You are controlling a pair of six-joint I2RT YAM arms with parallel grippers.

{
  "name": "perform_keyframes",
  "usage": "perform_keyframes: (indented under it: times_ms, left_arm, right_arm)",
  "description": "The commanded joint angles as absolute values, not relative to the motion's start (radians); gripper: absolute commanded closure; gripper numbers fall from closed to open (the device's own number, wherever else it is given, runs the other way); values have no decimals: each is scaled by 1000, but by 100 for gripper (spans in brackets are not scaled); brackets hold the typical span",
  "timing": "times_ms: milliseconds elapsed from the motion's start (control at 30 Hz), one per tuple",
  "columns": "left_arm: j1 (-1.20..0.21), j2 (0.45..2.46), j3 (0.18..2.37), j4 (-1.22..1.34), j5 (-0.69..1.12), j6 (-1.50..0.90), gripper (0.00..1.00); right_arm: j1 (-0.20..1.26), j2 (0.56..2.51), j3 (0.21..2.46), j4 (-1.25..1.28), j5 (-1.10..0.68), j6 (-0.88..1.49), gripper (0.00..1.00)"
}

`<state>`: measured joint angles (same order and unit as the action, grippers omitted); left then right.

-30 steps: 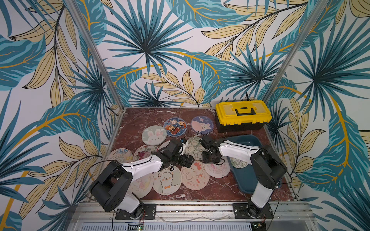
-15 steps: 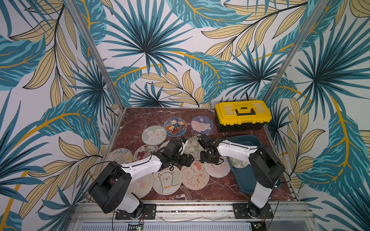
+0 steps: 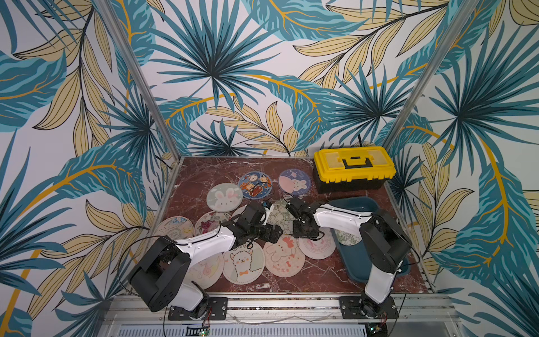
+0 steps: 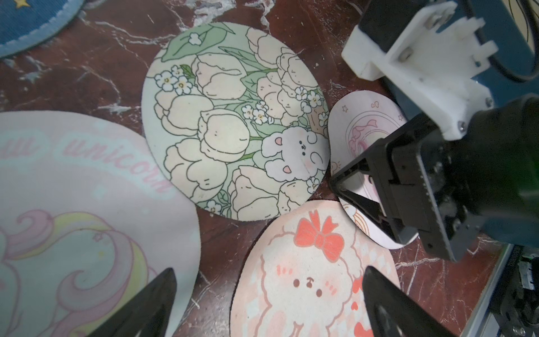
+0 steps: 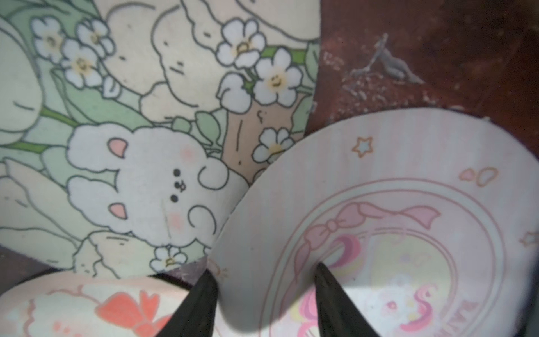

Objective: Put the coasters into the storage box
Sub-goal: Pick up the coaster from the center of the board.

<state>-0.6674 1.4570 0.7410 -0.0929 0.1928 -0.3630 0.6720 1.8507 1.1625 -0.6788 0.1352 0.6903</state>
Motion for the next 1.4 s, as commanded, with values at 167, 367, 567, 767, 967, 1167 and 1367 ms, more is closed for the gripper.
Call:
perform_keyframes:
  times_ms: [167, 367, 567, 767, 967, 1167, 1367]
  left_arm:
    - [-667, 1439, 715, -70, 177, -341, 0]
    - [-669, 1436, 721, -55, 191, -336, 0]
    - [-669, 1439, 760, -41, 232, -316, 1]
    - [-667, 1468, 819, -23, 222, -341, 0]
    - [-652, 1468, 824, 88, 135, -397, 0]
    - [-639, 1457, 871, 165, 86, -421, 0]
    - [-612, 1543, 976, 164, 330, -404, 0]
  right_arm:
    - [674, 1915, 1109, -679, 114, 686, 85]
    - [673, 1852, 1142, -736, 183, 656, 100]
    - [673, 1755, 1206, -803, 248, 602, 100]
    - [671, 1645, 1274, -865, 313, 551, 100]
    - [664, 1549, 1324, -892, 356, 540, 100]
    - [641, 1449, 1354, -920, 434, 500, 100]
    - [579, 1364, 1376, -1002, 516, 480, 100]
